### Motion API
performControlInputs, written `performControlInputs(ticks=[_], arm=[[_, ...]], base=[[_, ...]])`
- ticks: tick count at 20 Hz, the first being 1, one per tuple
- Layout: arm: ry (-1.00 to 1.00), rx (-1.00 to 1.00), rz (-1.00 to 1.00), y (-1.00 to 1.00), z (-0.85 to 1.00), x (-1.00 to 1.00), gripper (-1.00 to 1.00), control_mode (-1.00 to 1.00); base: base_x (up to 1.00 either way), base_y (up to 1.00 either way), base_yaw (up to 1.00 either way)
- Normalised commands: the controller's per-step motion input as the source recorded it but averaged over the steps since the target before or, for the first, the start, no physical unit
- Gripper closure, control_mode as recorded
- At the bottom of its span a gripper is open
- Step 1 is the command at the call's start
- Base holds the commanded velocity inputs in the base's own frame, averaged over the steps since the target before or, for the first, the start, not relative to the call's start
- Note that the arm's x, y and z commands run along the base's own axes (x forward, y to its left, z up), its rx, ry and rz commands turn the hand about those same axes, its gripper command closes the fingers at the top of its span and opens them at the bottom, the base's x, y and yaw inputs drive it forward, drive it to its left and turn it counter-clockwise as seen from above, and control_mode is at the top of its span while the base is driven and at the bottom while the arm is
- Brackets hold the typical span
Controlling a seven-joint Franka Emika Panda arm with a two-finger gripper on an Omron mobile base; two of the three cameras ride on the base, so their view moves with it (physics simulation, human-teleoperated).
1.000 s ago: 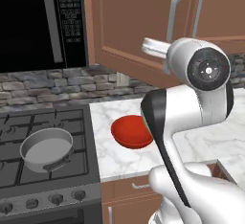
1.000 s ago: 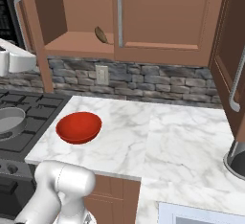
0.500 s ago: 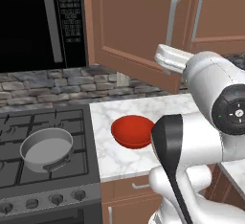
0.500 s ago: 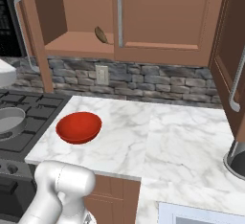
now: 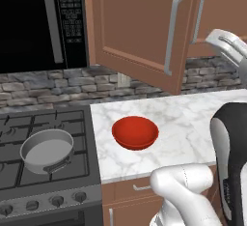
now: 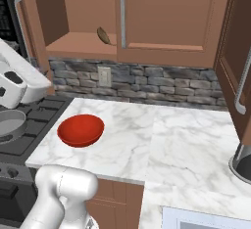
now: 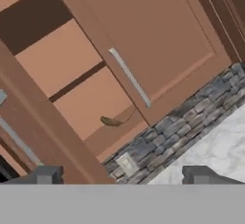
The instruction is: Open the cabinet and move the ladle to the pot. Then close the cabinet.
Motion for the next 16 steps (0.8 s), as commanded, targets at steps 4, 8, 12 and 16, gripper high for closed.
performControlInputs(ticks=[4, 8, 12, 16], arm=[[0.0, 0.44, 0.13, -0.4, 0.0, 0.0, -1.0, -1.0], [0.0, 0.39, 0.14, -0.18, 0.0, 0.01, -1.0, -1.0], [0.01, 0.3, 0.16, -0.04, 0.0, 0.05, -1.0, -1.0], [0.0, 0.21, 0.11, 0.0, -0.04, 0.19, -1.0, -1.0]], base=[[0.0, 0.0, 0.0], [0.0, 0.0, 0.0], [0.0, 0.0, 0.0], [0.0, 0.0, 0.0]])
